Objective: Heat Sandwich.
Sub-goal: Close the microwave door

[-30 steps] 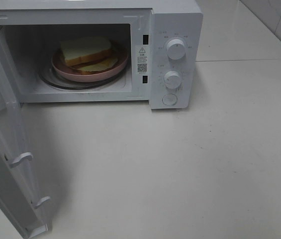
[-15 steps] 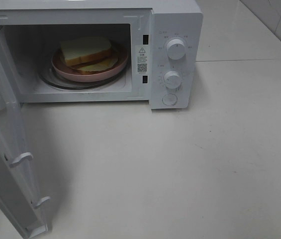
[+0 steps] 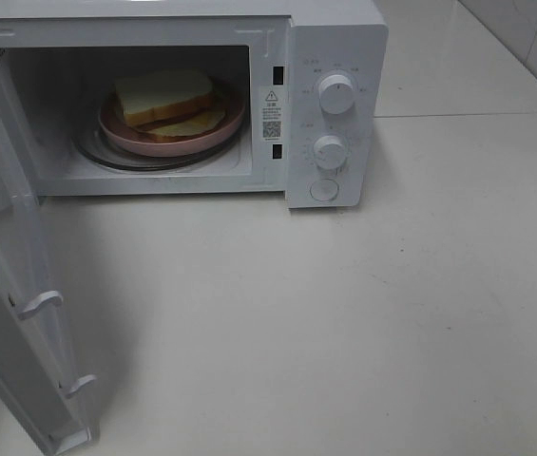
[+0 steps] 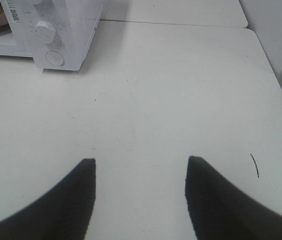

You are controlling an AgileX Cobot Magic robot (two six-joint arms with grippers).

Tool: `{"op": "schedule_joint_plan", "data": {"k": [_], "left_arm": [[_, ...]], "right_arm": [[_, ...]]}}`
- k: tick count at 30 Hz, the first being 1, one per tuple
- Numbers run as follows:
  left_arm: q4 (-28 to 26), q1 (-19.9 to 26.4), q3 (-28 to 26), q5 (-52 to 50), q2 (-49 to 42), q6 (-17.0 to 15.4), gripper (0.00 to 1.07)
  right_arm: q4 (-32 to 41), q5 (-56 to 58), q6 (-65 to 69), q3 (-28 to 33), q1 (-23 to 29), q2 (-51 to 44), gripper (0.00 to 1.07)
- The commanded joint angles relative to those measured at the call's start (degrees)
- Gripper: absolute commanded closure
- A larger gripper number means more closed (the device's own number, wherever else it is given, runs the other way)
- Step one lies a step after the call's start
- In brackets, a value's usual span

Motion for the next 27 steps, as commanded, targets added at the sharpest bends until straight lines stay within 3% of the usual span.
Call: {"op": "schedule_joint_plan", "data": {"k": [1, 13, 16, 23, 27], "left_arm": [[0.23, 0.29, 0.11, -4.58, 2.06, -0.29, 1.07], [0.29, 0.29, 8.59, -24.58, 7.91, 0.06, 1.07], [0.23, 0.29, 9.91, -28.53, 10.37, 1.49, 1.07], [0.23, 0.29, 9.91, -35.35, 16.21, 1.95, 1.07], [-0.17, 0.29, 9.91, -41.54, 21.43, 4.3, 1.07]], "right_arm": [[-0.23, 0.06, 0.34, 0.11, -0.29, -1.32, 0.53], [-0.23, 0.06, 0.34, 0.11, -0.29, -1.32, 0.53], [-0.23, 0.06, 0.34, 0.11, -0.29, -1.32, 0.53], [-0.23, 0.06, 0.34, 0.11, -0.29, -1.32, 0.53], [-0.23, 0.06, 0.34, 0.11, -0.29, -1.32, 0.53]]}}
